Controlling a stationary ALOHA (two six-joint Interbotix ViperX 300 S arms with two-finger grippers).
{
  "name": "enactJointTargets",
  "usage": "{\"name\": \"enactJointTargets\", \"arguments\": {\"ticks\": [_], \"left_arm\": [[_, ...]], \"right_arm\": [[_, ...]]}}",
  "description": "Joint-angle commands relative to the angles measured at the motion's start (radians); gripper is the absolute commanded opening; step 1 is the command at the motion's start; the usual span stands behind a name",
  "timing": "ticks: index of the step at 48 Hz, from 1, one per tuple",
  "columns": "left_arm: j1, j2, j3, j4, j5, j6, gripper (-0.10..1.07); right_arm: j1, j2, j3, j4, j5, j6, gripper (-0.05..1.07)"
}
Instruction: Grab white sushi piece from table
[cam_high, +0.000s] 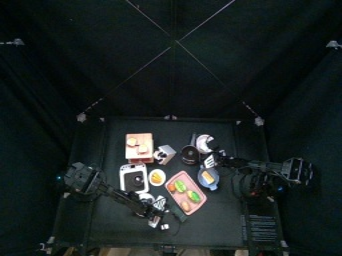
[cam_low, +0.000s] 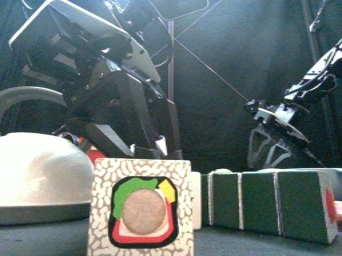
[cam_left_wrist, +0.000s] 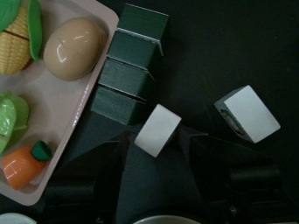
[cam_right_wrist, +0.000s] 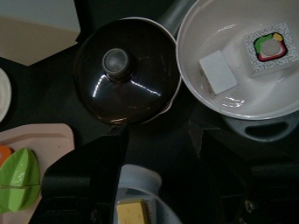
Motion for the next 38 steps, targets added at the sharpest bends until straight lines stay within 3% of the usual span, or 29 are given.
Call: {"name": "enactJointTargets", "arguments": {"ticks": [1,25,38], "left_arm": [[0.003,-0.015,-0.008,0.000,-0.017,0.000,0.84],[0.003,-0.021,0.003,-0.005,-0.021,0.000,0.72],[0.003,-0.095,0.060,-0.060,-0.032,-0.003,0.64]], "right_arm": [[0.002,-0.009,-0.014,0.000,-0.008,-0.002,0.90],[0.002,-0.011,-0.014,0.002,-0.008,-0.002,0.90],[0.002,-0.009,-0.017,0.000,-0.008,-0.002,0.90]]}}
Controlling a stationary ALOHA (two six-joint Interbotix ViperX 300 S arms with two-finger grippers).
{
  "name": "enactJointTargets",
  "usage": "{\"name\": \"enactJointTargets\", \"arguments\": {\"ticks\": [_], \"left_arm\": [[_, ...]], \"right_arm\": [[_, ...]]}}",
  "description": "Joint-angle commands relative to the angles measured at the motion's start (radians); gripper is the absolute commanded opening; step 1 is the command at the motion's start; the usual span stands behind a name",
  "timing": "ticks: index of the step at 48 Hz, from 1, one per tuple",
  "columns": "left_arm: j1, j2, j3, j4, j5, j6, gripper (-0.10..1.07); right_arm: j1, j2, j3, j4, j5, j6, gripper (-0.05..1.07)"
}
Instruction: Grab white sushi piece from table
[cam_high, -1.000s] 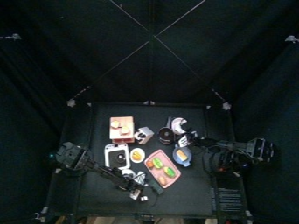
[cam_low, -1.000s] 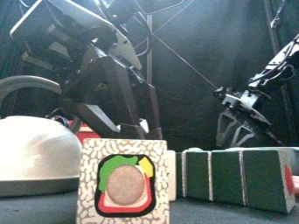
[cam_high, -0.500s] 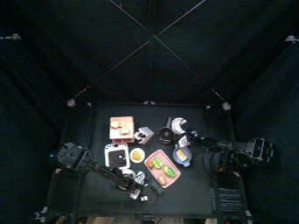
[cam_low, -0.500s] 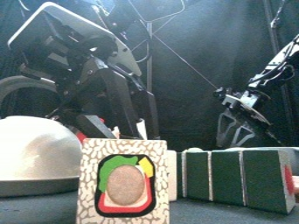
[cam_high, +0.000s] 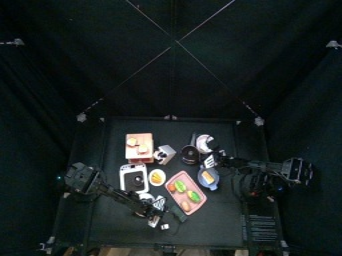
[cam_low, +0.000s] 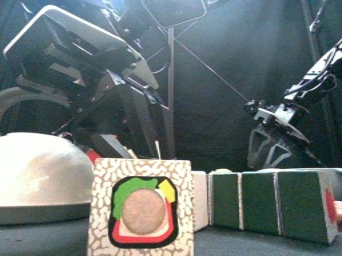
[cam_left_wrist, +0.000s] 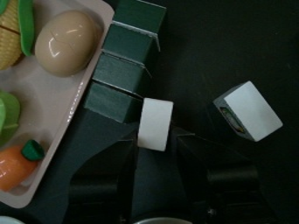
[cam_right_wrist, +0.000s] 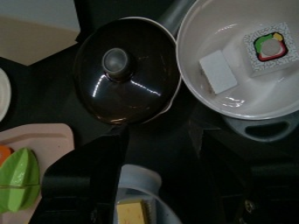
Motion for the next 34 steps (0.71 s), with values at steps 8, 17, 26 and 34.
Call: {"name": "enactJointTargets", "arguments": {"ticks": [8,17,26,34], "left_arm": [[0.003,-0.127,0.049,-0.026,-0.041,-0.003,0.61],[0.049,-0.225,0.100,-0.071,-0.064,-0.006,0.61],[0.133,-0.278,0.144,-0.109,-0.137,-0.006,0.61],[0.216,-0.313,0.167,-0.115,-0.210,0.000,0.61]], "right_arm": [[0.002,-0.009,-0.020,0.002,-0.008,-0.002,0.90],[0.012,-0.009,-0.026,0.002,-0.009,-0.003,0.90],[0.043,-0.006,-0.048,-0.006,-0.015,-0.014,0.90],[0.058,0.008,-0.075,-0.014,-0.015,-0.012,0.90]]}}
